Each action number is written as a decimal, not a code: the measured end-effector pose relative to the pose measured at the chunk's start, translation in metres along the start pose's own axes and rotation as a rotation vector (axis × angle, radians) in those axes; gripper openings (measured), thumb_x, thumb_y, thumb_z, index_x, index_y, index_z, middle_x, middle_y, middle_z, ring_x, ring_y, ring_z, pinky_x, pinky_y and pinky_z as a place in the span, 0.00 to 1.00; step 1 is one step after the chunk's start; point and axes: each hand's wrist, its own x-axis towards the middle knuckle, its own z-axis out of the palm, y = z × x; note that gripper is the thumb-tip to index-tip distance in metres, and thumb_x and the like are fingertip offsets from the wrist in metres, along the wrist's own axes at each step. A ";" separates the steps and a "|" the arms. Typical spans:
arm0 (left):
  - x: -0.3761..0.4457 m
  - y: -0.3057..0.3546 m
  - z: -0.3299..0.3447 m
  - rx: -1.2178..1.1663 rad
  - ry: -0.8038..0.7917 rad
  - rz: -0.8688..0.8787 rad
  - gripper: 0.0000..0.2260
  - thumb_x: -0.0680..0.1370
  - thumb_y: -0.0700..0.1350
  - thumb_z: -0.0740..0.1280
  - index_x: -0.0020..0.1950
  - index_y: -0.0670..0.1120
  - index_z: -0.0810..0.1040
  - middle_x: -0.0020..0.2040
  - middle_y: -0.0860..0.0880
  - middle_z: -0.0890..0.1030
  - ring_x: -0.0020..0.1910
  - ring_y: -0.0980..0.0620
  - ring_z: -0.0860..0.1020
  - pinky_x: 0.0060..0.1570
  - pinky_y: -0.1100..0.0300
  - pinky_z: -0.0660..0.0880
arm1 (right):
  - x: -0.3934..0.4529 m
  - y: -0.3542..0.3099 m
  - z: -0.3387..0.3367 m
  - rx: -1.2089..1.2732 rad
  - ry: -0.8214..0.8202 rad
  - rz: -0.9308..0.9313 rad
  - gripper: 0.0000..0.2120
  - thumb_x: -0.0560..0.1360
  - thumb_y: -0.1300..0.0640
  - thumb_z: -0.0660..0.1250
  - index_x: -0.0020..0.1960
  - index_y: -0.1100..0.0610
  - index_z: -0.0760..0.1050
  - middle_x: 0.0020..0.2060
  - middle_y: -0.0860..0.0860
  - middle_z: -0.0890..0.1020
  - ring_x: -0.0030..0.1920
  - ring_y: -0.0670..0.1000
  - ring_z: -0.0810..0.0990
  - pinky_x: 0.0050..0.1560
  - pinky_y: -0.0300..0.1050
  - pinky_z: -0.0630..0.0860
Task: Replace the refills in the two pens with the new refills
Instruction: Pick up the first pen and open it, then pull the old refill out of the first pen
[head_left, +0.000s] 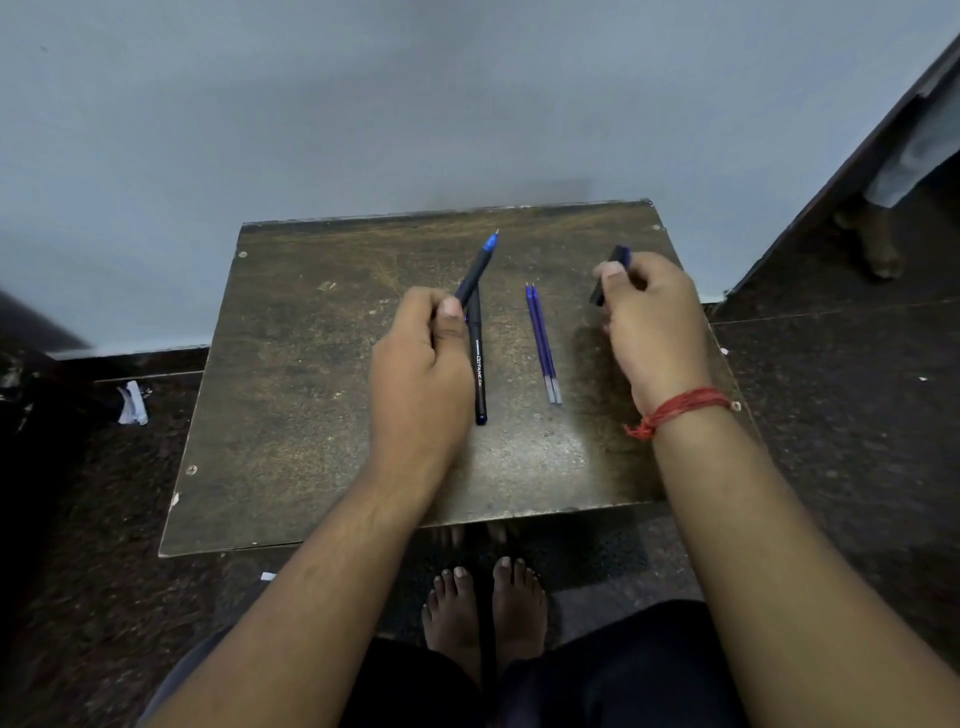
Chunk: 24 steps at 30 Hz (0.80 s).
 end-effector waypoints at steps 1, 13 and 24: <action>0.001 -0.002 -0.001 -0.005 0.015 -0.004 0.10 0.85 0.45 0.59 0.45 0.45 0.73 0.30 0.56 0.68 0.29 0.61 0.68 0.28 0.64 0.62 | 0.000 -0.002 0.000 -0.109 -0.032 -0.046 0.09 0.81 0.54 0.63 0.48 0.56 0.79 0.42 0.49 0.80 0.45 0.52 0.79 0.45 0.48 0.74; 0.004 -0.006 -0.003 -0.050 0.032 -0.085 0.11 0.85 0.47 0.58 0.48 0.44 0.76 0.31 0.56 0.68 0.28 0.61 0.66 0.28 0.64 0.61 | -0.006 0.002 -0.005 -0.482 -0.021 -0.050 0.07 0.79 0.48 0.68 0.52 0.49 0.75 0.47 0.48 0.82 0.55 0.56 0.79 0.61 0.58 0.74; 0.005 -0.009 -0.002 -0.055 -0.009 -0.101 0.12 0.84 0.49 0.58 0.48 0.45 0.75 0.30 0.56 0.69 0.27 0.59 0.64 0.28 0.61 0.61 | -0.006 0.000 -0.009 -0.558 -0.006 -0.053 0.11 0.81 0.45 0.61 0.52 0.52 0.75 0.51 0.52 0.82 0.58 0.59 0.77 0.62 0.59 0.72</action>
